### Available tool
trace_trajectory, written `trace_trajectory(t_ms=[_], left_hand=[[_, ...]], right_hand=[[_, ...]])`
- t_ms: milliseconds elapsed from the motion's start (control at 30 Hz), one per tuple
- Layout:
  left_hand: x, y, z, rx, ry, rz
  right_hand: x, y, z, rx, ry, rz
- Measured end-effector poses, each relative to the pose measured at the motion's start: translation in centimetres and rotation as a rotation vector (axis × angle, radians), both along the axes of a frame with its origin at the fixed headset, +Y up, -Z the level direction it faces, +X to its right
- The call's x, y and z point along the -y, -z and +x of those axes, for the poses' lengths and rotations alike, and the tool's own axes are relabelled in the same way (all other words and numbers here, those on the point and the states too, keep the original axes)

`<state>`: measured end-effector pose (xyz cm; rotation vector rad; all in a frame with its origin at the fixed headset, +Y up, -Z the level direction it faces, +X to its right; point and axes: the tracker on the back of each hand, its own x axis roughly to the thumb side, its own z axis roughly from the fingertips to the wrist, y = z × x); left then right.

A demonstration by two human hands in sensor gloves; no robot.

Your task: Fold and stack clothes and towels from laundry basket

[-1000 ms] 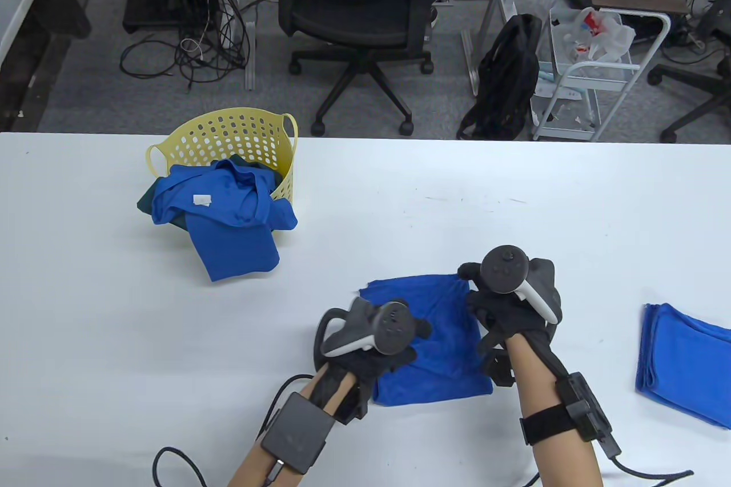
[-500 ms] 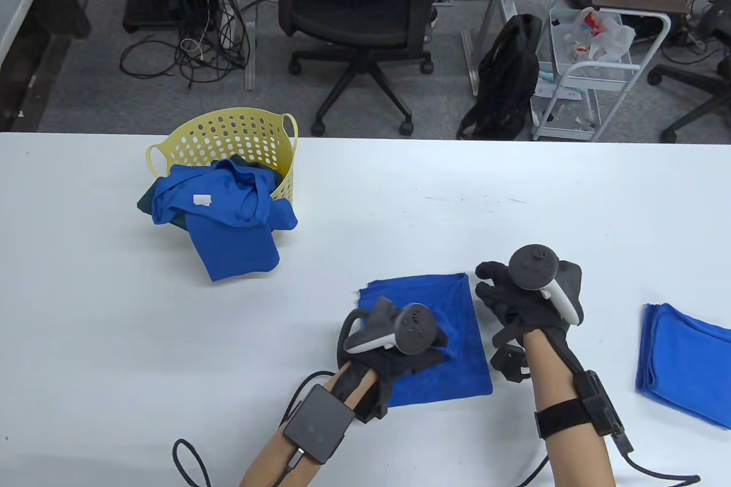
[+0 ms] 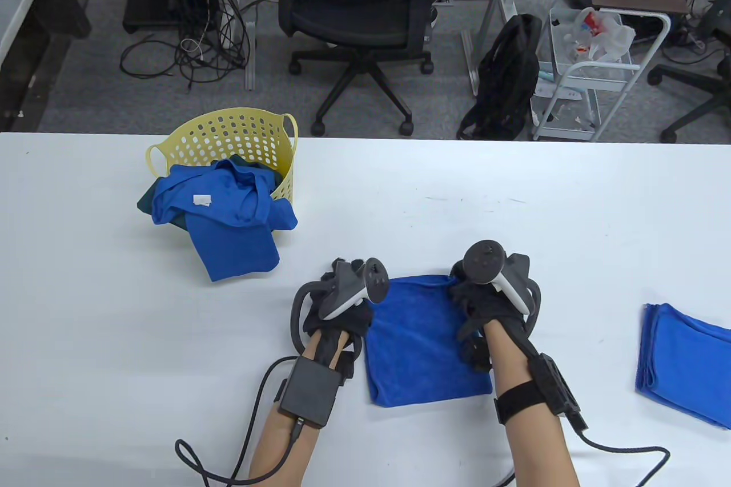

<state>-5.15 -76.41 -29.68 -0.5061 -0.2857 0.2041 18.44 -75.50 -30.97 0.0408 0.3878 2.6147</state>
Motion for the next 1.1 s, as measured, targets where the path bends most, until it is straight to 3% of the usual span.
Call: trace_trajectory(t_ms=[67, 133, 200, 300, 433, 533, 600, 700, 800, 867, 900, 967, 1033, 1100], left_hand=[[0.0, 1.1, 0.6, 0.015, -0.145, -0.124], [0.5, 2.1, 1.2, -0.032, 0.011, -0.149], [0.7, 2.5, 1.5, 0.037, 0.085, -0.129], [-1.6, 1.8, 1.0, -0.007, -0.043, 0.033], [-8.8, -1.2, -0.5, -0.075, -0.056, 0.452], [-12.5, -3.3, 0.0, -0.067, -0.036, 0.567], [-13.6, -4.2, 1.1, -0.025, -0.017, 0.503], [-14.1, -4.6, 4.3, 0.083, -0.204, 0.299], [-14.3, -4.1, 10.6, 0.192, -0.449, 0.065], [-13.5, -3.0, 15.0, 0.210, -0.495, -0.002], [-12.3, -2.0, 17.5, 0.159, -0.470, -0.025], [-10.4, -0.8, 19.4, 0.067, -0.390, -0.020], [-8.7, -0.4, 19.3, 0.065, -0.359, 0.025], [-7.6, -0.5, 17.6, 0.124, -0.385, 0.071]], right_hand=[[-2.0, -0.6, 0.2, -0.084, 0.098, 0.013], [-4.6, -1.7, 0.2, -0.159, 0.167, 0.096], [-6.7, -2.8, 0.1, -0.260, 0.177, 0.097], [-9.4, -4.3, 0.3, -0.293, 0.103, 0.123], [-12.5, -5.6, 1.2, -0.151, -0.207, 0.267], [-13.5, -6.2, 1.8, -0.077, -0.231, 0.283], [-14.2, -6.8, 2.8, -0.021, -0.224, 0.265], [-16.3, -7.8, 5.0, 0.155, -0.330, 0.248], [-19.0, -7.6, 7.9, 0.397, -0.533, 0.275], [-19.3, -5.9, 10.0, 0.521, -0.634, 0.238], [-18.6, -4.3, 11.7, 0.602, -0.688, 0.202], [-16.5, -2.4, 14.1, 0.685, -0.724, 0.147], [-14.4, -1.5, 15.9, 0.731, -0.756, 0.012], [-12.9, -1.3, 16.1, 0.699, -0.651, 0.017]])
